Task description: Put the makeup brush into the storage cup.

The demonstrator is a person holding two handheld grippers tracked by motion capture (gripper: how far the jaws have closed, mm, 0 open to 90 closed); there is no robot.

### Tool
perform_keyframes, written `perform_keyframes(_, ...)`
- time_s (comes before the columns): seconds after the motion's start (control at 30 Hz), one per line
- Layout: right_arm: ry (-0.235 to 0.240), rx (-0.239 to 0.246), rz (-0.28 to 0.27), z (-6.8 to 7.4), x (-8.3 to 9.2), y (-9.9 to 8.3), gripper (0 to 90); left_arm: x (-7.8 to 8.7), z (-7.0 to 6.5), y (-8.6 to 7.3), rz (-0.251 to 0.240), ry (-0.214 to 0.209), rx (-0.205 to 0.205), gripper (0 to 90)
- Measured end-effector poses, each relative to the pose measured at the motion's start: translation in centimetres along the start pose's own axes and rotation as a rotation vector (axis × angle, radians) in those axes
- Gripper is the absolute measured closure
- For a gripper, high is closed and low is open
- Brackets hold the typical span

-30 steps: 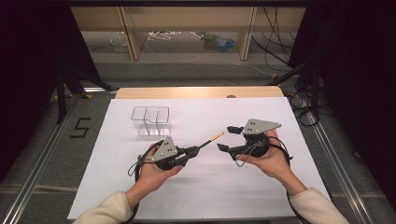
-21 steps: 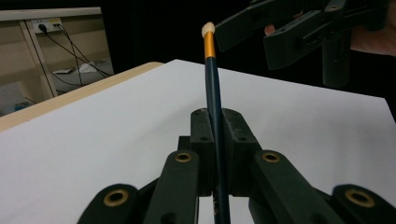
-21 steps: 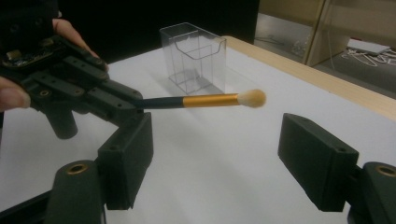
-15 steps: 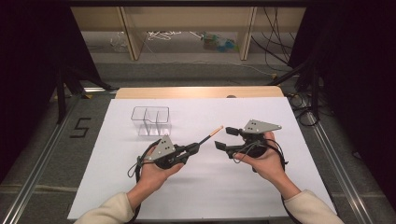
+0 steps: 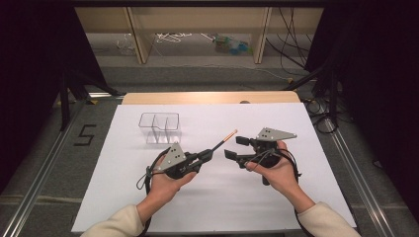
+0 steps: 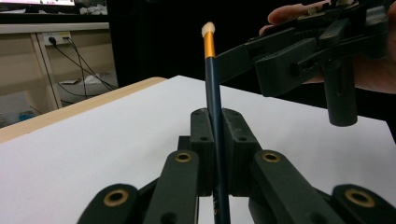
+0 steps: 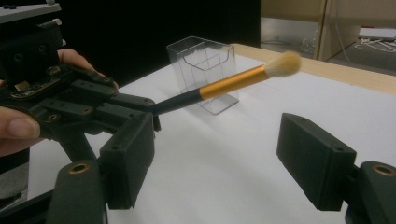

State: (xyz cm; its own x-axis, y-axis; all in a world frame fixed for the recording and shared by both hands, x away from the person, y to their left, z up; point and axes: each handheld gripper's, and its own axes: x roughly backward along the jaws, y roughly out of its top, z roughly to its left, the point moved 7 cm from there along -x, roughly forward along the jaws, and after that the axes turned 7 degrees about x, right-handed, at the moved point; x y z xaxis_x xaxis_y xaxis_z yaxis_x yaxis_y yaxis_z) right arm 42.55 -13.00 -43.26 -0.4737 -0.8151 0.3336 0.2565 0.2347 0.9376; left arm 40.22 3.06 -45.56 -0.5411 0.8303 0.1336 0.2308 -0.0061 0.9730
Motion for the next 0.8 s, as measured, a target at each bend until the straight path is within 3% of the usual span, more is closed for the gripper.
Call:
perform_keyframes(0.23, 0.001, -0.018, -0.012, 0.23, -0.13, 0.26, 28.3, -0.26, -0.3, 0.19, -0.022, 0.006, 0.03, 83.3)
perform_keyframes(0.3, 0.003, -0.028, -0.027, 0.29, -0.22, 0.38, 28.3, -0.35, -0.33, 0.25, -0.022, 0.0, 0.013, 83.3)
perform_keyframes(0.33, 0.003, -0.03, -0.029, 0.32, -0.26, 0.42, 28.3, -0.4, -0.43, 0.2, -0.022, 0.003, 0.029, 83.3)
perform_keyframes(0.53, 0.016, -0.057, -0.046, 0.55, -0.51, 0.68, 28.3, -0.69, -0.66, 0.25, -0.023, -0.003, 0.013, 83.3)
perform_keyframes(0.73, 0.019, -0.064, -0.032, 0.64, -0.63, 0.7, 28.3, -0.93, -0.9, 0.14, -0.023, -0.002, 0.026, 83.3)
perform_keyframes(0.8, 0.021, -0.071, -0.052, 0.66, -0.76, 0.86, 28.3, -0.97, -0.9, 0.18, -0.023, -0.003, 0.016, 83.3)
